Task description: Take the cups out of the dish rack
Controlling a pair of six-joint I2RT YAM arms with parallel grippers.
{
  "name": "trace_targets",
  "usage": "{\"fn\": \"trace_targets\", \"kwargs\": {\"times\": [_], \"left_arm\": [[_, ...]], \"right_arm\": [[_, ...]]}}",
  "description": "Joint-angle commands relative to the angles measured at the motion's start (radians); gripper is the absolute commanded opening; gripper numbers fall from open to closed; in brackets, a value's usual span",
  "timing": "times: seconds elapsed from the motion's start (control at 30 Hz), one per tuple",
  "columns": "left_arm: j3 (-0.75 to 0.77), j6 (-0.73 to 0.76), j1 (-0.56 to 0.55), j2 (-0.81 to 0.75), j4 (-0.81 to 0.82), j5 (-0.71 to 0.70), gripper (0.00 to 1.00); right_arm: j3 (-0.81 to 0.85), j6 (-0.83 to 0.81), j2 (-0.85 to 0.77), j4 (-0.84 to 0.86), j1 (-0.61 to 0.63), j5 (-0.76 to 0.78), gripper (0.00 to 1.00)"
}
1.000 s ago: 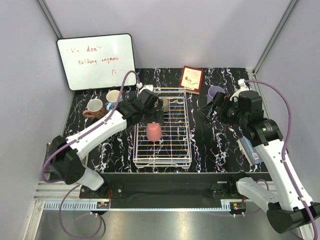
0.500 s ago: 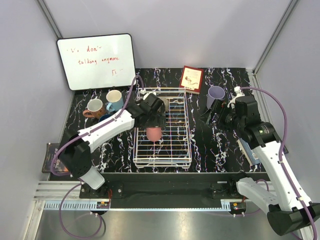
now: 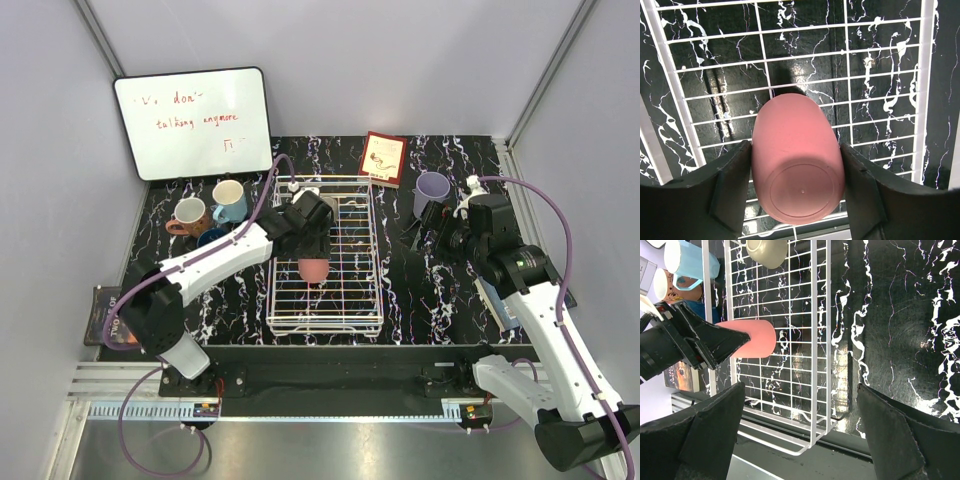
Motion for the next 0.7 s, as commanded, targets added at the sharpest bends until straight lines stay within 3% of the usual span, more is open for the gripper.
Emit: {"fn": "trace_targets", "kwargs": {"times": [0.0, 0.2, 0.33, 0.53, 0.67], "left_arm": [[0.011, 0.03, -0.005, -0.055, 0.001, -0.014, 0.0], [0.113, 0.079, -0.002, -0.214, 0.034, -0.003, 0.0], [0.109, 0.078, 0.039, -0.302, 0.166, 0.153, 0.0], [-0.138, -0.141, 0.169, -0.399, 0.641, 0.587, 0.0], [-0.297, -0.39, 0.205, -0.359, 1.117, 0.837, 0.0]], "right_arm": [[0.011, 0.001, -0.009, 0.02, 0.008, -0.002, 1.0], [0.049, 0.008, -0.015, 0.036, 0.006, -0.002, 1.0], [0.054, 0.038, -0.021, 0.074, 0.008, -0.056, 1.0], [0.043, 0.096, -0.041, 0.172, 0.008, -0.17, 0.99], [0.048, 0.128, -0.053, 0.258, 0.008, -0.243, 0.98]]}}
